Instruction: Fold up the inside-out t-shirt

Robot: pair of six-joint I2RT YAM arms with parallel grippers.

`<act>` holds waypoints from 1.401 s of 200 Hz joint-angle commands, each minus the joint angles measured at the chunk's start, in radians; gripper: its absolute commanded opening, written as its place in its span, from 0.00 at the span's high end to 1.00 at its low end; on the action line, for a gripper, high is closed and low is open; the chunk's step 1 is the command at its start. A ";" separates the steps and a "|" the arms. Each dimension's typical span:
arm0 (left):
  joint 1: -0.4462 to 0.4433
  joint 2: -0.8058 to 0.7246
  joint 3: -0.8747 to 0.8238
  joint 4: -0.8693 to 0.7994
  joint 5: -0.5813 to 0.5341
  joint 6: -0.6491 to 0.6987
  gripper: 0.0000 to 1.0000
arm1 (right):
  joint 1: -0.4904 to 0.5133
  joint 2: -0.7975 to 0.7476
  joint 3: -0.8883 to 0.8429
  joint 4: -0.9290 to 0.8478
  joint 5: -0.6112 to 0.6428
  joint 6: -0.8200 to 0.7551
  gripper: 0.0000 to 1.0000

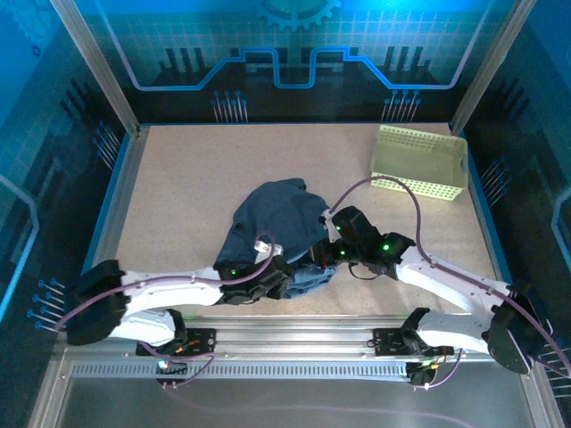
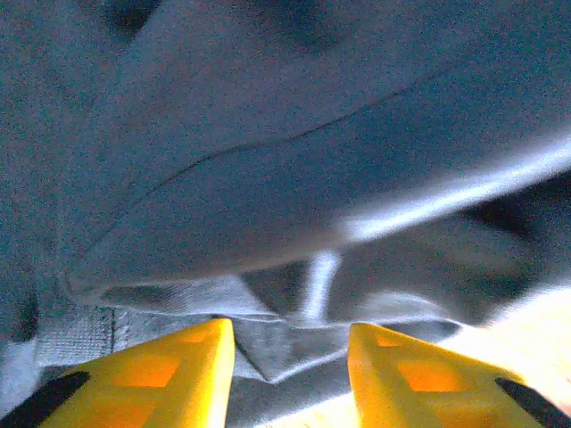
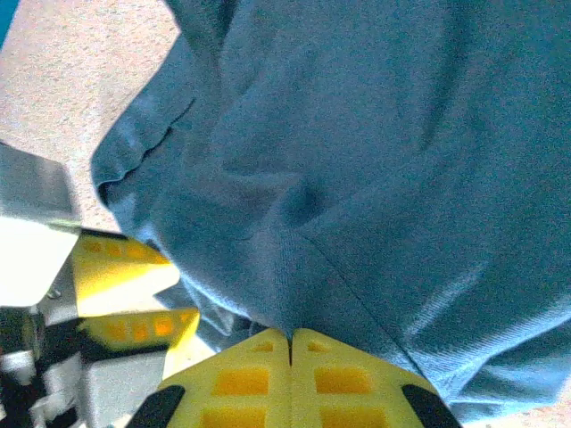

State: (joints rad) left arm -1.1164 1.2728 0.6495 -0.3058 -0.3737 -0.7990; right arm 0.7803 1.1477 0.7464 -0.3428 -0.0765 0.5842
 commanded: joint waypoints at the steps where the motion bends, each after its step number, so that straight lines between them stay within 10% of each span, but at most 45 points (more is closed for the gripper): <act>1: -0.006 -0.105 0.001 0.071 -0.089 0.055 0.47 | 0.034 -0.021 0.010 0.044 -0.036 0.041 1.00; 153: 0.018 0.100 0.099 0.229 0.090 0.102 0.56 | 0.043 -0.068 -0.002 0.063 -0.006 0.045 1.00; 280: 0.010 -0.007 0.045 0.053 -0.133 0.056 0.67 | 0.027 -0.076 0.000 0.025 0.049 0.052 1.00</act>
State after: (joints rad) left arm -1.1007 1.3640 0.7460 -0.1722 -0.4244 -0.7212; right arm 0.8124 1.0859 0.7464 -0.3061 -0.0490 0.6289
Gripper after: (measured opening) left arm 0.310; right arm 0.064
